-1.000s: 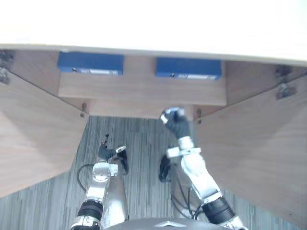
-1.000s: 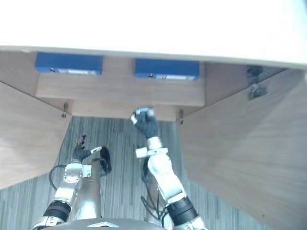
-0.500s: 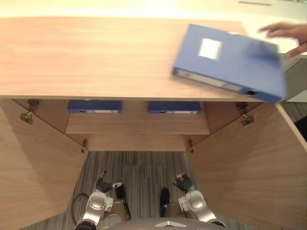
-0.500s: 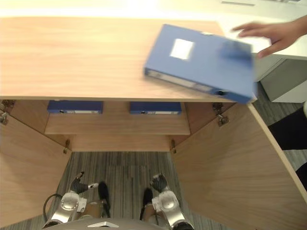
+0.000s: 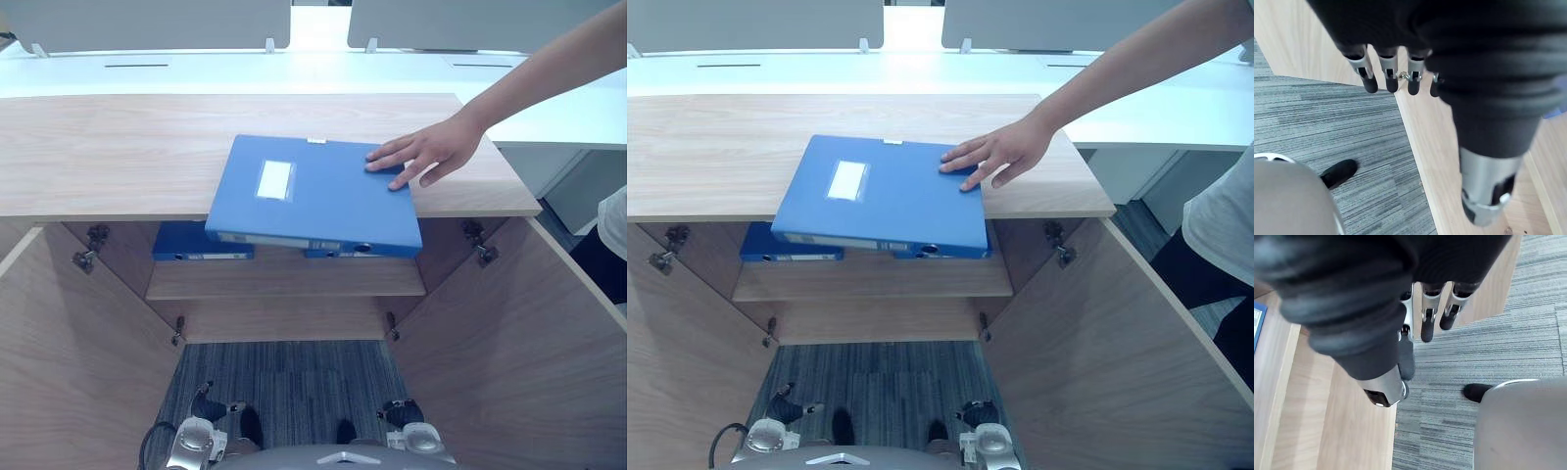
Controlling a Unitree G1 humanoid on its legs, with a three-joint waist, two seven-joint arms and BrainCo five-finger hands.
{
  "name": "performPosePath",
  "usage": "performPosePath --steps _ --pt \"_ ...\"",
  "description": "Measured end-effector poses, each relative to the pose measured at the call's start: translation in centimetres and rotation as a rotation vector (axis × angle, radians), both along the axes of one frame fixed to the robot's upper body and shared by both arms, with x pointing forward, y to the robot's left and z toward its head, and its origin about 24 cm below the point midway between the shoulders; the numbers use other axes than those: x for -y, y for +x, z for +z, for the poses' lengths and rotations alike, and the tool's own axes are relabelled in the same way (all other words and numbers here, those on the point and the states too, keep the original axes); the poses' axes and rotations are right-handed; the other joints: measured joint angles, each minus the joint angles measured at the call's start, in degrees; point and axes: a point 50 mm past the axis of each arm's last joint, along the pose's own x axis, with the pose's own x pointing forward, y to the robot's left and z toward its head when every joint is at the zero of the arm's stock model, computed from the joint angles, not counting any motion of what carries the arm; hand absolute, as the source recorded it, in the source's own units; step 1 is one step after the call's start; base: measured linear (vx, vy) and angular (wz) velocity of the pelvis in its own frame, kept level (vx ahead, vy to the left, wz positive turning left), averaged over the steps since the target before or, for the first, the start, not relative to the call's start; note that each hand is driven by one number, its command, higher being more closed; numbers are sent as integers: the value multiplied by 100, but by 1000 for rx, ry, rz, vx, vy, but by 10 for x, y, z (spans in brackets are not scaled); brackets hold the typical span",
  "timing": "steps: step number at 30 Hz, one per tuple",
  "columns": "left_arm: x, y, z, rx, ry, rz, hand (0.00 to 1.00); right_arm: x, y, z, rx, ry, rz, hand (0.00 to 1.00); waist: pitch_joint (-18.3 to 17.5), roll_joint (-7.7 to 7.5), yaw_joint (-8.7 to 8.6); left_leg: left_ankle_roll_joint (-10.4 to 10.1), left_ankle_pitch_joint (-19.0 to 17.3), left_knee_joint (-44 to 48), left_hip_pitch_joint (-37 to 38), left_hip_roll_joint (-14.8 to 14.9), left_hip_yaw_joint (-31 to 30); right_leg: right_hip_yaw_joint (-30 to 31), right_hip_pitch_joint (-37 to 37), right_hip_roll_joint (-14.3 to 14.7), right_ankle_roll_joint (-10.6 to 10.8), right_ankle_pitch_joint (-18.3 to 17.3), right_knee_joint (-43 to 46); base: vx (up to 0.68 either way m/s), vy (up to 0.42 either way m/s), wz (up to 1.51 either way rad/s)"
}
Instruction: Walk over to the cabinet, pick up the folder, carry it to the office cabinet, place the folder inside the office cabinet, then close the office cabinet door
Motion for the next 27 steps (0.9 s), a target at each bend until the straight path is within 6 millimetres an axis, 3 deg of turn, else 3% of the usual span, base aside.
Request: performPosePath --steps 5,20,23,27 --pt "0 -3 -1 -9 0 2 0 3 -7 -3 -28 22 -98 0 -24 -14 -24 15 -52 -1 211 -95 -11 27 238 -74 19 -13 -29 41 38 3" --pt "0 -3 0 9 -15 77 0 7 -13 -6 -52 25 -150 0 -19 -22 -25 -16 -186 -1 638 -144 -13 22 683 -112 20 -102 -97 34 6 -1" --pt "-2 6 9 90 -11 114 0 7 -14 -6 -53 16 -151 0 -17 -22 -21 -18 -205 -1 679 -143 -16 14 728 -113 20 -105 -95 0 3 1" --pt "-17 38 42 317 22 178 0 8 -15 -5 -53 -6 -142 0 -16 -20 10 -21 -218 -1 792 -144 -58 -23 853 -117 9 -143 -76 -4 6 5"
